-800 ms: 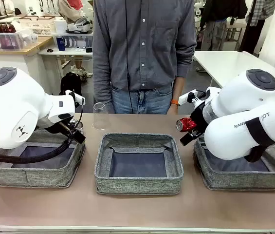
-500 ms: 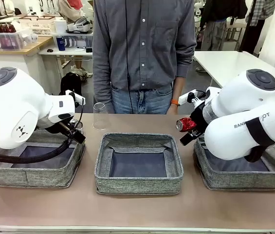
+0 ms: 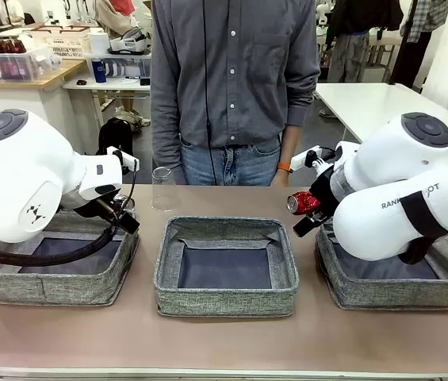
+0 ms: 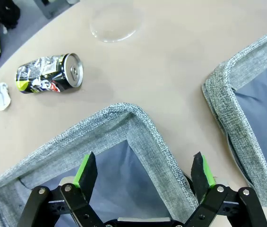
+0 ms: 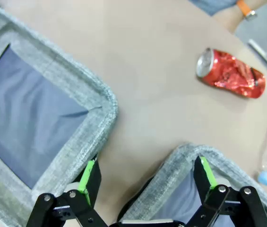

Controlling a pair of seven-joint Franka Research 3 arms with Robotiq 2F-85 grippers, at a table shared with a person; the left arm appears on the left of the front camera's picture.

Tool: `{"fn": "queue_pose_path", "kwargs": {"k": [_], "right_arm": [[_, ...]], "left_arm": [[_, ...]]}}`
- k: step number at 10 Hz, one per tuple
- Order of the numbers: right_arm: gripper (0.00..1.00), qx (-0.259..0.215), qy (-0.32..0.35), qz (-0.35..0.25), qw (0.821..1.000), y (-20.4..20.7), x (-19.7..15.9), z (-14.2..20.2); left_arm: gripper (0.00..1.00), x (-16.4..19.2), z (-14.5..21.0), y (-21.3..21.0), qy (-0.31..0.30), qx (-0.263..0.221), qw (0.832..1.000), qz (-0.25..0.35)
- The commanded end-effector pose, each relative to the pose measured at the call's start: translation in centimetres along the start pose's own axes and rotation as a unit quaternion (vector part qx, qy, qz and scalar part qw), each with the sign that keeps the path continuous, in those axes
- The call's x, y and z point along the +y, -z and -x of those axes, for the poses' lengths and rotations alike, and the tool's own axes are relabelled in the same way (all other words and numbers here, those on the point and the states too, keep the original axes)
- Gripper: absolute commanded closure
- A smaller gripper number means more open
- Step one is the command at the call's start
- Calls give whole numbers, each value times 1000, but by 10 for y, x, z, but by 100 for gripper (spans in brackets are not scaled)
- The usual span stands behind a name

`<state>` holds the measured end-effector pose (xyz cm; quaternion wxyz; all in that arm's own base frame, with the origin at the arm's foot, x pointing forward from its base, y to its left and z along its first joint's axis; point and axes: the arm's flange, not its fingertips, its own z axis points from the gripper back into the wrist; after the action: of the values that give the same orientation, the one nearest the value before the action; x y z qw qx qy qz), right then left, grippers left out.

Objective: Sort the waste into the appropriate baskets.
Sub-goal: Pick up the waste item pointed out by the person.

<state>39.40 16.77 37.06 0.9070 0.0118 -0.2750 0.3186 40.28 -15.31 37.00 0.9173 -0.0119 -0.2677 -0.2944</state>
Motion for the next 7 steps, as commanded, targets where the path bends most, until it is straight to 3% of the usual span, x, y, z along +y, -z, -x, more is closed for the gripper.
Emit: {"fn": "queue_pose_path", "kwargs": {"k": [1,2,4,5,6,7], "right_arm": [[0,0,0,0,1000,0,0,0],[0,0,0,0,1000,0,0,0],[0,51,0,-16,999,-62,-19,-12],[0,19,36,15,999,-114,-30,-19],[0,-15,67,49,996,-157,-34,-18],[0,-48,50,62,996,-189,-32,-10]], "left_arm": [[0,1,0,0,0,0,1000,0],[0,0,0,0,0,0,1000,0],[0,12,-27,-66,-21,-13,997,80],[0,11,-50,-141,-29,-16,993,114],[0,22,-51,-192,-1,-41,995,96],[0,23,-49,-225,1,-9,998,69]]}}
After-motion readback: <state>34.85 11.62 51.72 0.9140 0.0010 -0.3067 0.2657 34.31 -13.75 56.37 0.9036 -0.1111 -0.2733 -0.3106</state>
